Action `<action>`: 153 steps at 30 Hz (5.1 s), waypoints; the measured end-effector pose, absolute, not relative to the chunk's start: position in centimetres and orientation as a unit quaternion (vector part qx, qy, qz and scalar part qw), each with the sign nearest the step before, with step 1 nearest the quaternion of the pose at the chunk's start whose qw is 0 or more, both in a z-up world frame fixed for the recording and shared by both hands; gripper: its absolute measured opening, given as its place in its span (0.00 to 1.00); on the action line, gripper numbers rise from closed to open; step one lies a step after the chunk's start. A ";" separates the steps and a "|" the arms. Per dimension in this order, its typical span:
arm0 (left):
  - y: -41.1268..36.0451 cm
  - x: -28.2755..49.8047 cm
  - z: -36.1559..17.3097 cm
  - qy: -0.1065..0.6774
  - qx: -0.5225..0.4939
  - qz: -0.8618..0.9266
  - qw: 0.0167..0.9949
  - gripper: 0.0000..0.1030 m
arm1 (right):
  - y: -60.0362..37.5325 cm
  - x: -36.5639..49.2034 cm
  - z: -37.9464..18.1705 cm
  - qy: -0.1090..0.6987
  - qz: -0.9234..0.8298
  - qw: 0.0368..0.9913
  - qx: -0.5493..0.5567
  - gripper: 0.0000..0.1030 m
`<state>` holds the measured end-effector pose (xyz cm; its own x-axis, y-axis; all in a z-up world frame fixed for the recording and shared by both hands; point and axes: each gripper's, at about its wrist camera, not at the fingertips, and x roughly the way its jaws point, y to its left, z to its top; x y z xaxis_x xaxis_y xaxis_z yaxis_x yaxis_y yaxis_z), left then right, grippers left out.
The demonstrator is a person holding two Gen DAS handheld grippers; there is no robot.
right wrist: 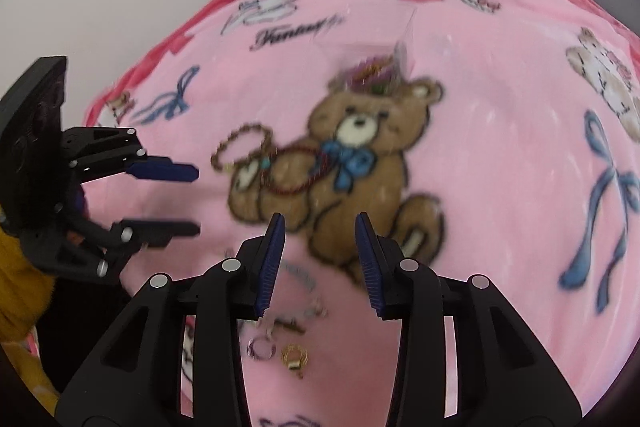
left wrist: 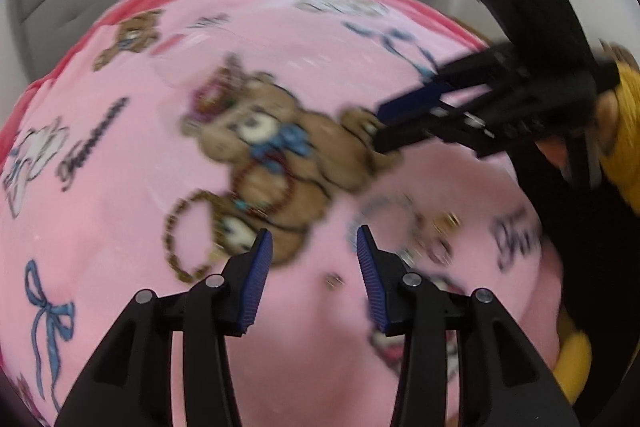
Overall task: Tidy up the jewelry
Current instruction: 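Grasp the small silver charm with the left tool while the right tool grasps the light blue bracelet, then carry the silver charm and light blue bracelet over the clear box, then open the left tool into the box while the right tool releases the blue bracelet, then move the left tool to the wooden bracelet while the right tool approaches the gold ring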
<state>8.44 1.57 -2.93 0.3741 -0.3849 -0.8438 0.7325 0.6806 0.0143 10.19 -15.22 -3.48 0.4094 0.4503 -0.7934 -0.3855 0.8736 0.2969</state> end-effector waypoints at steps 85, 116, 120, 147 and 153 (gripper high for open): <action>2.8 23.3 4.0 0.360 -0.020 -0.307 0.881 0.12 | -17.0 19.7 9.5 0.335 0.234 0.912 0.030 0.08; 1.4 29.1 -2.7 0.413 0.006 -0.274 0.868 0.12 | -14.0 26.6 -0.6 0.430 0.213 0.876 0.041 0.08; 1.0 28.9 -2.9 0.414 0.018 -0.277 0.867 0.14 | -14.2 26.4 -0.9 0.425 0.218 0.877 0.058 0.10; 5.6 18.5 -0.9 0.408 0.078 -0.278 0.866 0.68 | -16.5 13.7 1.3 0.417 0.233 0.877 0.059 0.77; 7.0 14.4 -2.3 0.423 0.104 -0.276 0.857 0.81 | -16.3 9.3 -0.7 0.450 0.200 0.867 0.080 0.87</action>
<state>14.43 7.03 -2.33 0.4901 -0.3853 -0.7819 0.5610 0.8260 -0.0554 9.34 -16.25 -0.65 0.5146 0.4181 -0.7486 -0.2737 0.9075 0.3187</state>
